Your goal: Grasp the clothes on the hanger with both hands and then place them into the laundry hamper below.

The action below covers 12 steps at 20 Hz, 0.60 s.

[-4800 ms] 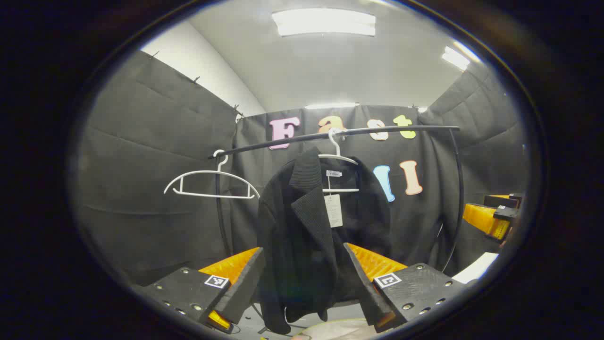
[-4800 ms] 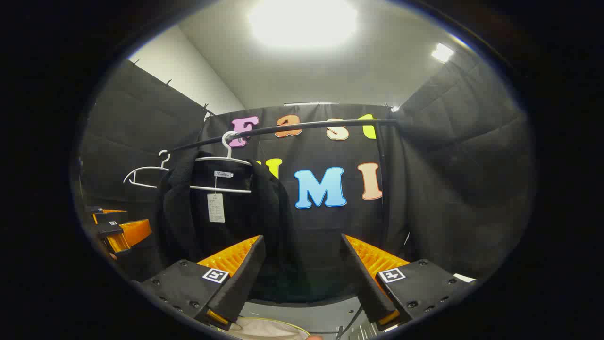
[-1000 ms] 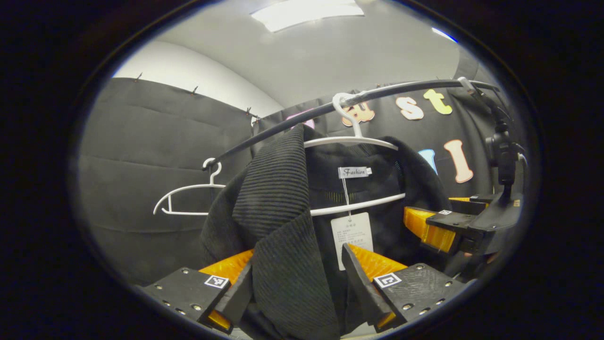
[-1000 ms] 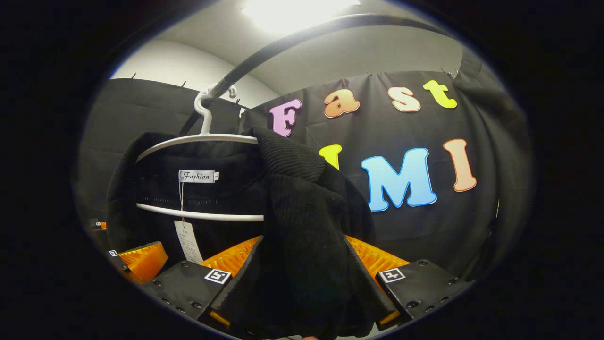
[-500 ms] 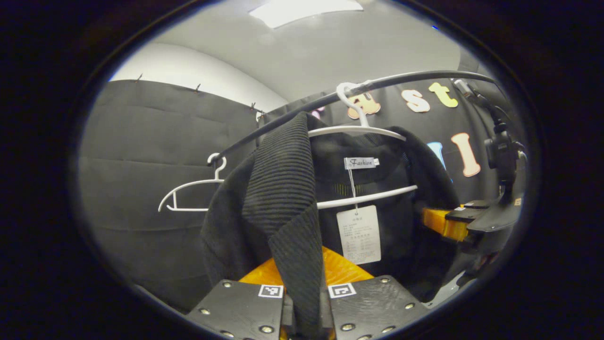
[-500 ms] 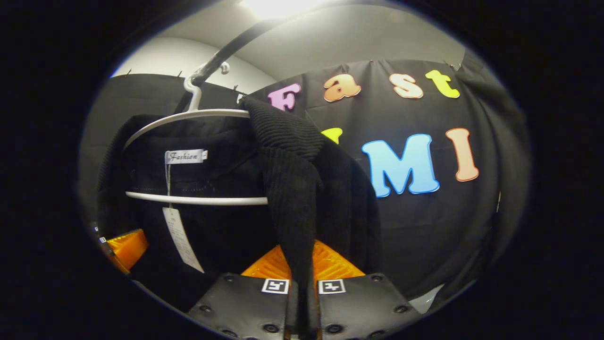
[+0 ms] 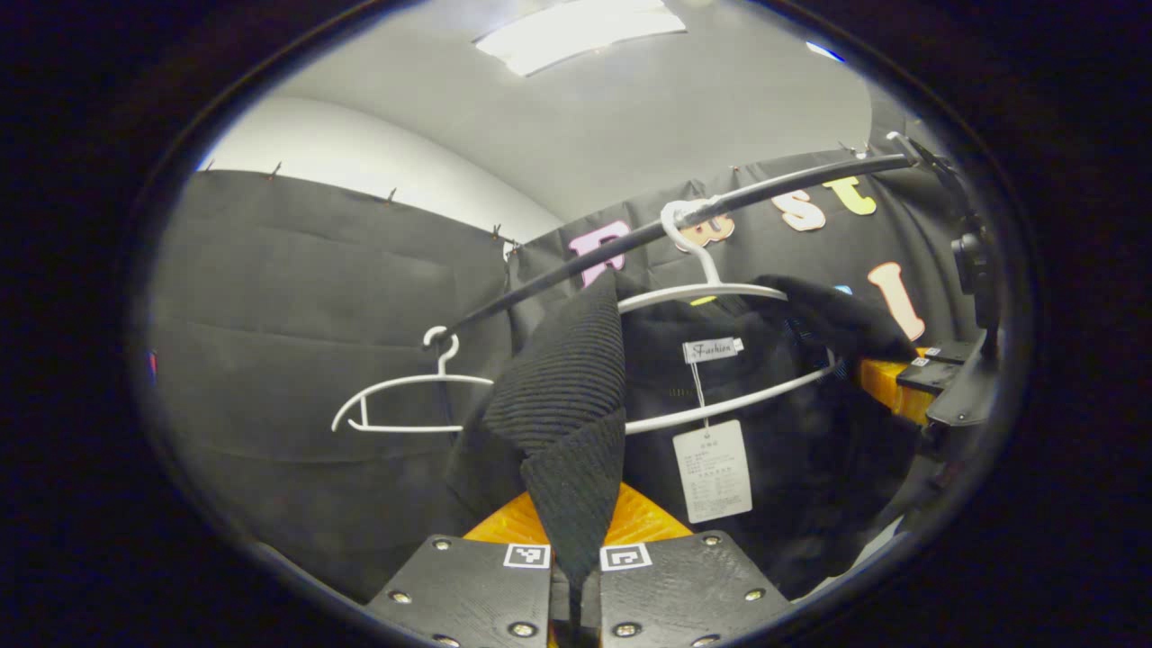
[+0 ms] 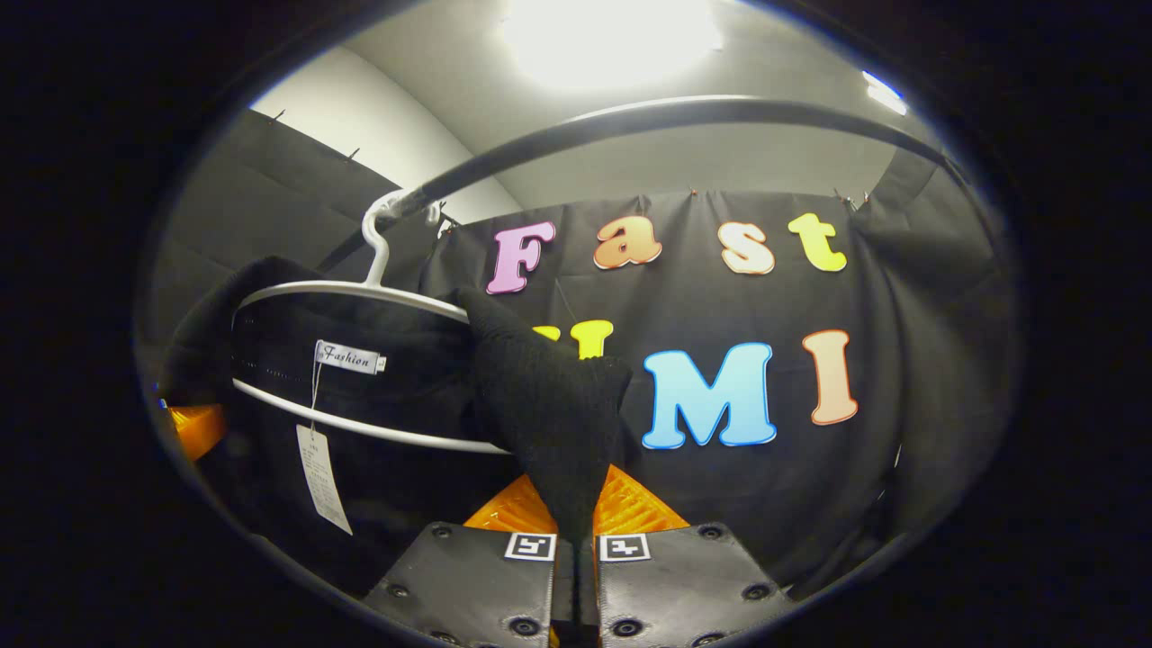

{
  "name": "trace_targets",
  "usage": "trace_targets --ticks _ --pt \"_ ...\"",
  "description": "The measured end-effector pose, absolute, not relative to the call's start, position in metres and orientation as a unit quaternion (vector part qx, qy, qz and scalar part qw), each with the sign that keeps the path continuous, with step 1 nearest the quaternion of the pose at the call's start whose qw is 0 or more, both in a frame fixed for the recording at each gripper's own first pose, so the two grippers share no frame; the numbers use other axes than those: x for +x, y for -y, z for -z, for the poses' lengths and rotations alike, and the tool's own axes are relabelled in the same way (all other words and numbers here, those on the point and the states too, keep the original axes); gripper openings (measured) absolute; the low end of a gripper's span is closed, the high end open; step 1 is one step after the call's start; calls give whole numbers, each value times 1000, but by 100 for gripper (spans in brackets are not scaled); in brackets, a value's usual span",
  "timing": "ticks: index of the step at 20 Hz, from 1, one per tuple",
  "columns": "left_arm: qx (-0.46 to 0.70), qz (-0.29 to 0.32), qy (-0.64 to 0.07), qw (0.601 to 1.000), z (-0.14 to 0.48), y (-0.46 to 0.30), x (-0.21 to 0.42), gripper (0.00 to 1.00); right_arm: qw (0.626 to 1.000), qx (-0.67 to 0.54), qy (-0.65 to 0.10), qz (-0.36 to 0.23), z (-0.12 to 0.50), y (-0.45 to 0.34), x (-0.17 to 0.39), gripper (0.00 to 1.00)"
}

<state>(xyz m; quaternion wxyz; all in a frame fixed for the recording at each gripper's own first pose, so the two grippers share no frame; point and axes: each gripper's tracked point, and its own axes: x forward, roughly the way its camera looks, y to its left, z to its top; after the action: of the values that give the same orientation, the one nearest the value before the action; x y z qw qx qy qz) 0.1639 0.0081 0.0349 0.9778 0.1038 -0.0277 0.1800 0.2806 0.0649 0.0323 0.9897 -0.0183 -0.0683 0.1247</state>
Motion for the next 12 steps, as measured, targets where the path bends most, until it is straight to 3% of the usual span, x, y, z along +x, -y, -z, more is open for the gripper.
trace_targets --ticks 12 --pt "122 -212 82 966 -99 -47 134 6 987 -26 142 -68 -80 -17 288 4"
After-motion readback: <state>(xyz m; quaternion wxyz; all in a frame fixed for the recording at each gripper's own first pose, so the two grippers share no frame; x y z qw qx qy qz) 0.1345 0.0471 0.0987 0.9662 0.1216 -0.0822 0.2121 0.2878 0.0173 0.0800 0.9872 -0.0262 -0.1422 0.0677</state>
